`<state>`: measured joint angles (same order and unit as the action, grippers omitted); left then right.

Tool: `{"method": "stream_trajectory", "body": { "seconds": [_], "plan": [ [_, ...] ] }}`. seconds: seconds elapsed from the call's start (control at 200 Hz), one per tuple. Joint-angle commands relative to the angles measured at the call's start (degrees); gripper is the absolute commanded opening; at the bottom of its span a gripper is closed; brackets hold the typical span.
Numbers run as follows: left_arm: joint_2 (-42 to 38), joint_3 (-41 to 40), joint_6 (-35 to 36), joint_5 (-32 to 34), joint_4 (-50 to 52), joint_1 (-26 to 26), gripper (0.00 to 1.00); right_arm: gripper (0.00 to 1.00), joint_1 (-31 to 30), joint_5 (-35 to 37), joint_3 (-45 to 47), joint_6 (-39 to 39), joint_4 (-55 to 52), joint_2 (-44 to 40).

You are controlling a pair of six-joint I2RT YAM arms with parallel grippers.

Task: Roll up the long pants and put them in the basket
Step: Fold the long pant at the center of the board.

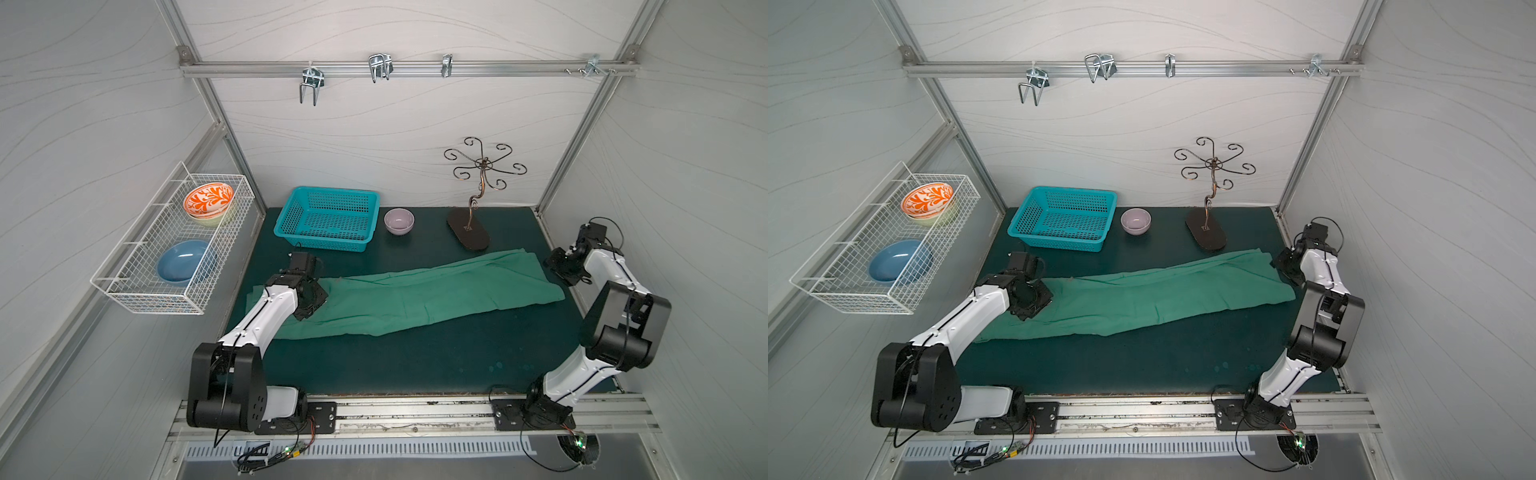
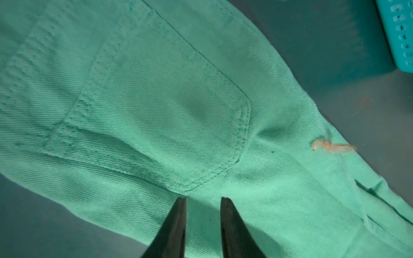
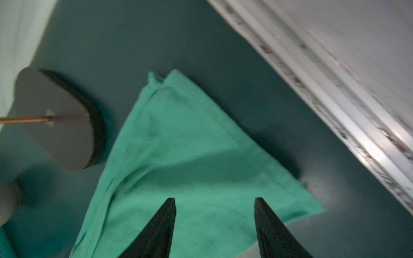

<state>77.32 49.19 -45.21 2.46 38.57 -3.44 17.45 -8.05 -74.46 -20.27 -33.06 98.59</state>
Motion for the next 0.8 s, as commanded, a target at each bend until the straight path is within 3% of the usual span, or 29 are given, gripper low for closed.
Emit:
{"method": "stream_trajectory", "body": {
  "seconds": [0.0,0.16,0.285,0.405,0.55,0.79],
  "plan": [
    [0.7,2.1,-0.8,-2.9,-1.6,-0.6,0.31,0.62,-4.1,-6.6,-2.7,2.5,0.6,3.4],
    [1.1,3.3,-2.6,-5.9,-3.3,-4.1,0.35,0.65,-5.1,-8.6,-6.1,-0.5,1.2,8.7],
    [2.6,5.0,-2.9,-7.9,-5.8,-7.8,0.41,0.68,-5.1,-5.9,-12.2,-2.0,-1.8,13.1],
    [4.9,7.2,-2.6,-9.0,-7.8,-11.4,0.58,0.68,-4.9,-0.4,-17.7,-4.0,-6.9,17.0],
    [8.4,9.6,-3.5,-9.2,-8.5,-14.6,0.71,0.68,-4.7,-0.1,-17.1,-5.6,-5.6,17.1],
    [14.9,12.9,-5.7,-10.9,-11.8,-15.4,0.74,0.68,-4.5,-1.4,-14.5,-6.4,-3.7,16.0]
  ]
}}
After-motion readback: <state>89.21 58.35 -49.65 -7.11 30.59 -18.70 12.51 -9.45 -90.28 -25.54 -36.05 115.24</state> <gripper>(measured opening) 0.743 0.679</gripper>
